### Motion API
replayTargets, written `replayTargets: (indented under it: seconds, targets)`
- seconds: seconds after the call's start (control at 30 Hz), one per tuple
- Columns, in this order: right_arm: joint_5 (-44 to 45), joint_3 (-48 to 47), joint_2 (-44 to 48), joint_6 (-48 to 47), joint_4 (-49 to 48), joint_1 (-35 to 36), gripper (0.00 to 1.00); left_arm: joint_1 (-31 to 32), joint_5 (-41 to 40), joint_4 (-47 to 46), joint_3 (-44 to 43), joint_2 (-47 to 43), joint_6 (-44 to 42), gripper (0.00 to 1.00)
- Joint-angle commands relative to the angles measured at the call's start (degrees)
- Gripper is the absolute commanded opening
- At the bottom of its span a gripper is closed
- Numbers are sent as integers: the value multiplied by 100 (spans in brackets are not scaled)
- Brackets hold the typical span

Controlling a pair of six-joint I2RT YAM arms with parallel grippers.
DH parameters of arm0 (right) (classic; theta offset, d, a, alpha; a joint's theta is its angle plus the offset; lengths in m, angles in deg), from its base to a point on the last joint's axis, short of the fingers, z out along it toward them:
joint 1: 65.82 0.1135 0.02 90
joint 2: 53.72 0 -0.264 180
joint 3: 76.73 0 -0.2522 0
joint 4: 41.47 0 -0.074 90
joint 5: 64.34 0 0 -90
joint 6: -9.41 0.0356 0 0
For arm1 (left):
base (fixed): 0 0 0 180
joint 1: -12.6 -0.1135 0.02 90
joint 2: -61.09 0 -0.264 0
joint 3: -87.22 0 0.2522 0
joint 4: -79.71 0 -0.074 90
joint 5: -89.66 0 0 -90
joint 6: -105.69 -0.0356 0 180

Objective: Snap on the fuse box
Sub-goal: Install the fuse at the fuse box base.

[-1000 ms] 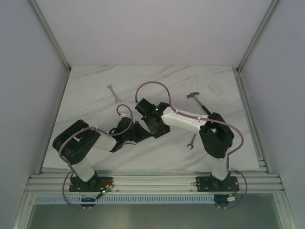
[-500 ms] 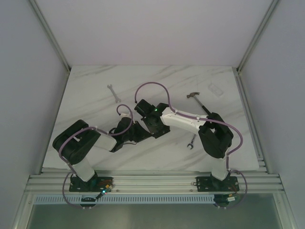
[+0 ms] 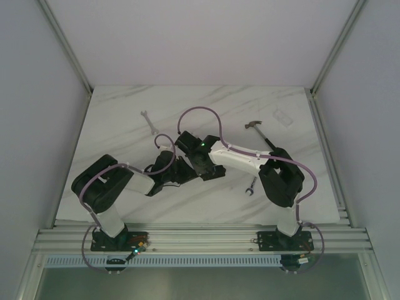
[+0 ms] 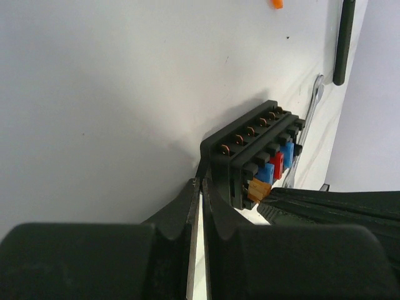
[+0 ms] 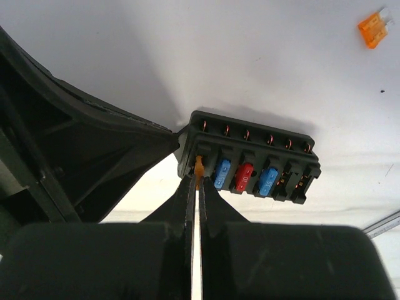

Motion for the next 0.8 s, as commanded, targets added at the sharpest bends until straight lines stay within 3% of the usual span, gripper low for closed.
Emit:
replayTargets:
  seconds: [0.0, 0.77]
  targets:
    - [4, -146, -204, 415, 334, 68, 0, -128, -328, 623, -58, 361, -270, 14]
    - [244, -62, -373, 1270, 553, 69, 0, -61, -228, 612, -40, 338, -147, 14]
